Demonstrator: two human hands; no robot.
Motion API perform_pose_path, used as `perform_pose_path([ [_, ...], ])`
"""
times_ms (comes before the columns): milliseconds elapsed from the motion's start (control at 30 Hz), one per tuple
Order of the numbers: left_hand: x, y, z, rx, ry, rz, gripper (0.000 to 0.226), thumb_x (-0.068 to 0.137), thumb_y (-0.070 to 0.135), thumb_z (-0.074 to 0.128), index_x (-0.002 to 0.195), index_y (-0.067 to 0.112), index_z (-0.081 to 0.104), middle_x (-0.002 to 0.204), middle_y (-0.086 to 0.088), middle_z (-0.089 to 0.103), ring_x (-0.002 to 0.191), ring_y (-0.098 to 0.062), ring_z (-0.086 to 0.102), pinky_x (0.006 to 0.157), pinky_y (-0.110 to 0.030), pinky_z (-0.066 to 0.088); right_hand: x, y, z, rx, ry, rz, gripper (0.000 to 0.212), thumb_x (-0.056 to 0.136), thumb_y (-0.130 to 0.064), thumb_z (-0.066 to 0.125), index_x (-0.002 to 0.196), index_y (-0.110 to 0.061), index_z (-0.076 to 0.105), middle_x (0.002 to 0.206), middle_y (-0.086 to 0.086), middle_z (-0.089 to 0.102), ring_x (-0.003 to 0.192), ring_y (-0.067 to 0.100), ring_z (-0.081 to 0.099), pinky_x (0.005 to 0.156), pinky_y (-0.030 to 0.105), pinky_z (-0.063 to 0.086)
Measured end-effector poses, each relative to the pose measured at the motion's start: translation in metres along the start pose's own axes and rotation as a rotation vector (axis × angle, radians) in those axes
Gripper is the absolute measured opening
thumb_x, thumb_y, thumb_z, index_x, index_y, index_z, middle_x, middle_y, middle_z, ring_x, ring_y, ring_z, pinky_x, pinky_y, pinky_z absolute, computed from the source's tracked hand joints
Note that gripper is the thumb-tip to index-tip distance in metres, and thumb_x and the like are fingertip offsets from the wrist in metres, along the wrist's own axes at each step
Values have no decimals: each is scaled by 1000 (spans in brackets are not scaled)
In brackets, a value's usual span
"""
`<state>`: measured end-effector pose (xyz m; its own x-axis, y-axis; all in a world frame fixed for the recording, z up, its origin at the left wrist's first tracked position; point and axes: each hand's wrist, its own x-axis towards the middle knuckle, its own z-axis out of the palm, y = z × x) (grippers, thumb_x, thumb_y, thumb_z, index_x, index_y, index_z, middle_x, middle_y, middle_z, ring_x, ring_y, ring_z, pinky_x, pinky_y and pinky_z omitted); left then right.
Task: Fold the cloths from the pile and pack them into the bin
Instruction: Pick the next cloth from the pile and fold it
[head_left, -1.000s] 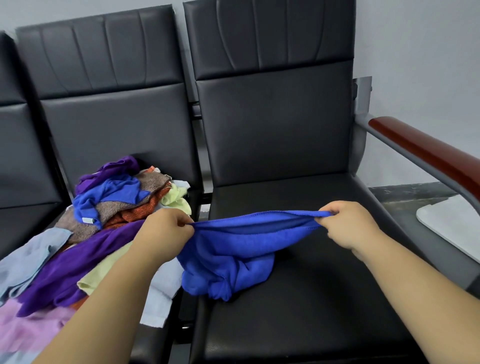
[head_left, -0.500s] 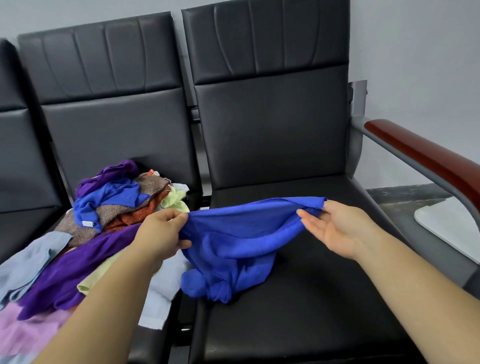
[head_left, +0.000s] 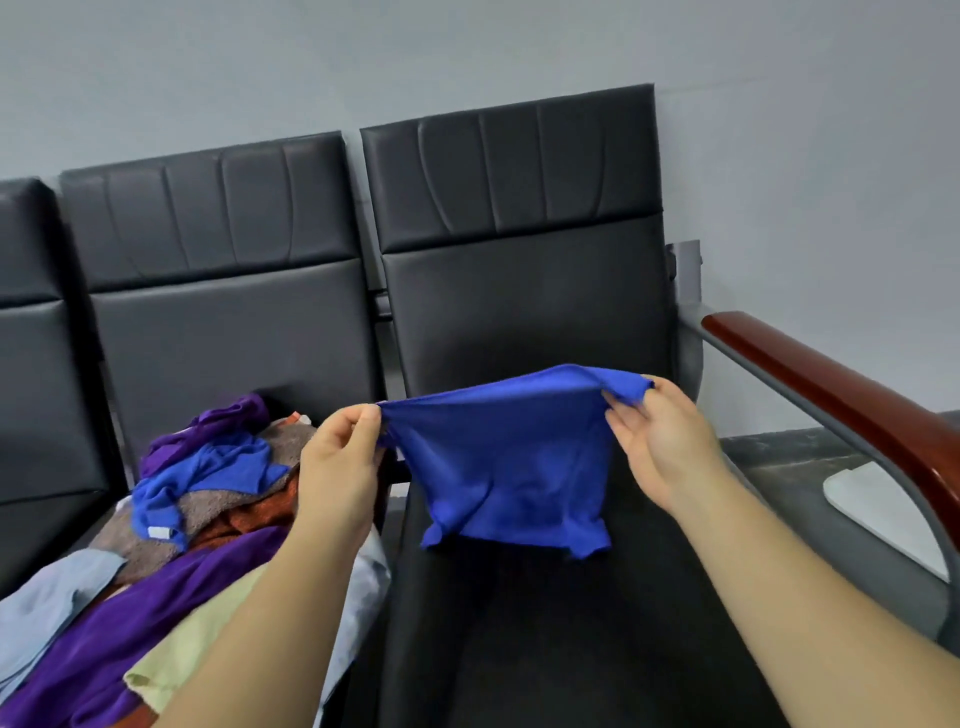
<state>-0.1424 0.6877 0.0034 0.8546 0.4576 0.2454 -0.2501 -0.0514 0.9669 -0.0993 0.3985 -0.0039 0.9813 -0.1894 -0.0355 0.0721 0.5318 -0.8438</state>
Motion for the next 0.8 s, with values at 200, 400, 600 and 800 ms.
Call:
perform_pose_path([
  [200,-22,7,-14,487,-101,201,17,99,23,62,85,26,71,74,10,69,68,-2,58,70,-20,47,-6,-3,-36,-593,52,-115,21,106,-16,50,102,-24,69,107,1,73,107,21,66,85,33,51],
  [400,-34,-17,-38,982,-472,17,24,98,29,62,75,23,67,71,2,65,68,-11,56,63,-24,41,-16,7,-66,-1050,54,33,24,102,-20,54,88,-4,64,93,22,67,82,32,58,70,37,41],
  [600,-45,-30,-46,888,-599,-294,32,94,29,69,63,20,66,61,6,55,62,-11,47,57,-22,38,-40,15,-79,-1310,-75,581,17,92,-22,61,105,-12,66,110,15,67,99,34,66,78,39,53],
  [800,-46,-45,-40,752,-557,-353,28,96,29,67,74,12,68,74,-2,59,73,-15,53,70,-28,41,-48,14,-80,-1327,-62,602,11,84,-13,52,87,-10,61,79,10,58,71,27,56,70,33,55],
])
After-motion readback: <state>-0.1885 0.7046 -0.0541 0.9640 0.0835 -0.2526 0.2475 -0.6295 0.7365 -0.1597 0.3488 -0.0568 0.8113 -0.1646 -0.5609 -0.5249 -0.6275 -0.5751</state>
